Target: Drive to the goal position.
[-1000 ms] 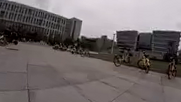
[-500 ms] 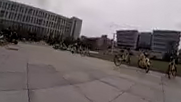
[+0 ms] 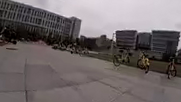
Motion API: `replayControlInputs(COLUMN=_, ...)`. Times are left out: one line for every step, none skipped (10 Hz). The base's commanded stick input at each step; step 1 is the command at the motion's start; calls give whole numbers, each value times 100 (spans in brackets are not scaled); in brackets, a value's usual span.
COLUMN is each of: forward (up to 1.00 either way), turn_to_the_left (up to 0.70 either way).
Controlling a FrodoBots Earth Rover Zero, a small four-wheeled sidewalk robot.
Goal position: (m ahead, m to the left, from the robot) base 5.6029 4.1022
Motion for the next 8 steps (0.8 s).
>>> replayControlInputs(forward=60, turn_to_the_left=1)
replayControlInputs(forward=60, turn_to_the_left=10)
replayControlInputs(forward=60, turn_to_the_left=16)
replayControlInputs(forward=60, turn_to_the_left=16)
replayControlInputs(forward=60, turn_to_the_left=16)
replayControlInputs(forward=60, turn_to_the_left=16)
replayControlInputs(forward=60, turn_to_the_left=16)
replayControlInputs(forward=60, turn_to_the_left=16)
